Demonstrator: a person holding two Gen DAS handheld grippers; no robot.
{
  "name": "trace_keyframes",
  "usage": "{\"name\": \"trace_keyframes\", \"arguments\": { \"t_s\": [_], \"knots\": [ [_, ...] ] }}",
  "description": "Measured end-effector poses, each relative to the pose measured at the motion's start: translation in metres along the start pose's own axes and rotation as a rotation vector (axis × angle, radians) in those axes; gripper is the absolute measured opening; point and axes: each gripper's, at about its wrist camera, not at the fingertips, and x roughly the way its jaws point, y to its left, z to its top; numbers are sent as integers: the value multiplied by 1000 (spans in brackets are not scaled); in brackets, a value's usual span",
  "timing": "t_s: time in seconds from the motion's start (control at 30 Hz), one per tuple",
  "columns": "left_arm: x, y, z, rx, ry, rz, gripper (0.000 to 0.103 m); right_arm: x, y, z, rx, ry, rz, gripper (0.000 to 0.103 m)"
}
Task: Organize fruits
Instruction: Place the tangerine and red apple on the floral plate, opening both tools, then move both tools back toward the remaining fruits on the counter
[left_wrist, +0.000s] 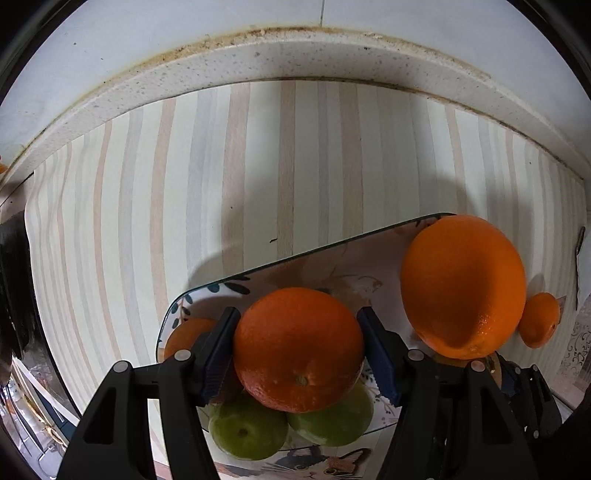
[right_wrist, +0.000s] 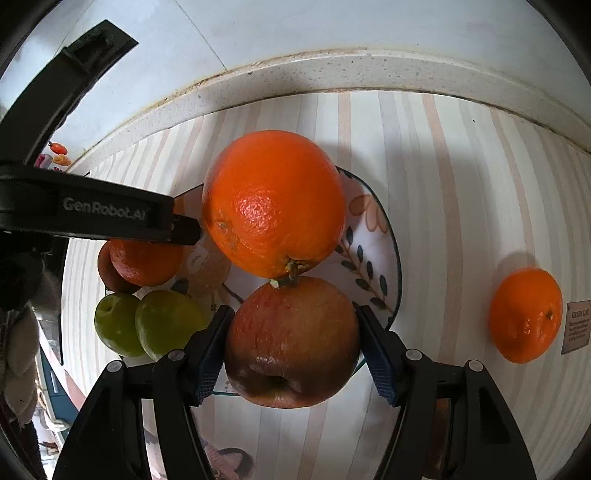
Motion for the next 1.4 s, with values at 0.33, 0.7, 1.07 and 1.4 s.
{"name": "trace_keyframes", "arguments": {
  "t_s": [0.33,0.7,1.07,1.4],
  "knots": [
    [-42,15,-21,-63,-111,-24,84,-23,-6,3,3,44,1,97],
    [-76,49,-105,-196,-237,-43,84,-58,23,-15,-127,11,-62,97],
    [-109,59,-179,-287,-368,-6,84,-109,41,-40,-199,-70,-65,97],
    [-153,46,-236,-277,-495,25,84,-162,48,-68,-228,-141,-46,97]
  ]
}}
